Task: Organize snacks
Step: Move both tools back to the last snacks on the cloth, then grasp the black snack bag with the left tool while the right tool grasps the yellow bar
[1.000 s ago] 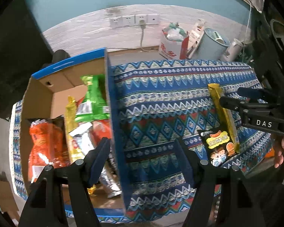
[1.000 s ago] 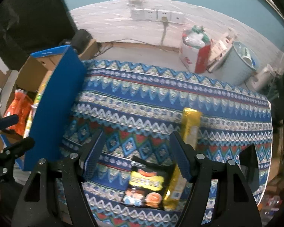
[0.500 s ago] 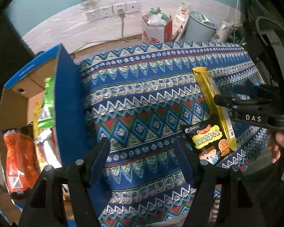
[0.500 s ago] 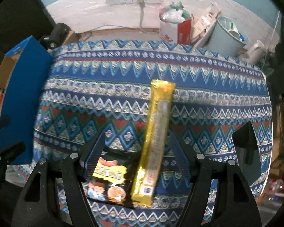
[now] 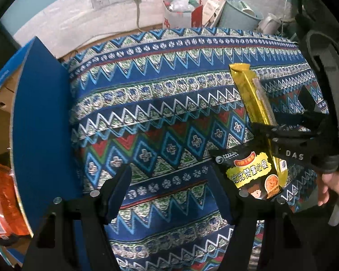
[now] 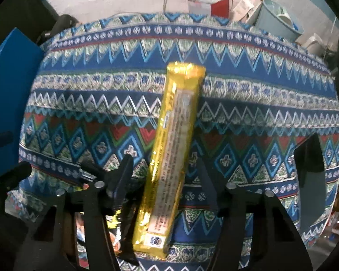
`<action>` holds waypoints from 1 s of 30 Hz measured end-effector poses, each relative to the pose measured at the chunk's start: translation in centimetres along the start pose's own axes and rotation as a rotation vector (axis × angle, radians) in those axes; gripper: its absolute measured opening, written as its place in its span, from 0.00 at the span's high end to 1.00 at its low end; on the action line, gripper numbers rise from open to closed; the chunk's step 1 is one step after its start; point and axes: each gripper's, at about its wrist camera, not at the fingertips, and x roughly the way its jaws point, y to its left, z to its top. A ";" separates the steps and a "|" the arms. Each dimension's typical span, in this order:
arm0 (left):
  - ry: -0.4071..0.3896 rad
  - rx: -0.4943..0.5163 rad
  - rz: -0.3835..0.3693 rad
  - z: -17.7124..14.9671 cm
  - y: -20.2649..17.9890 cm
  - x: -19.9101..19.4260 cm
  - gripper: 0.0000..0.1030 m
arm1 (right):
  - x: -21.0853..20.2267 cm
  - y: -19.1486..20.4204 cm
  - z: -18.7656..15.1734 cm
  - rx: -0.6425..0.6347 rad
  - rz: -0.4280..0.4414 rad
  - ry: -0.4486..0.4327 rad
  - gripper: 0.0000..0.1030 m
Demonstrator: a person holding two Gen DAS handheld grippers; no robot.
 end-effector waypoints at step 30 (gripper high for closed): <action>0.200 -0.175 -0.239 0.1 -8.4 4.5 0.18 | -2.9 -10.4 -6.0 0.039 -0.042 0.014 0.73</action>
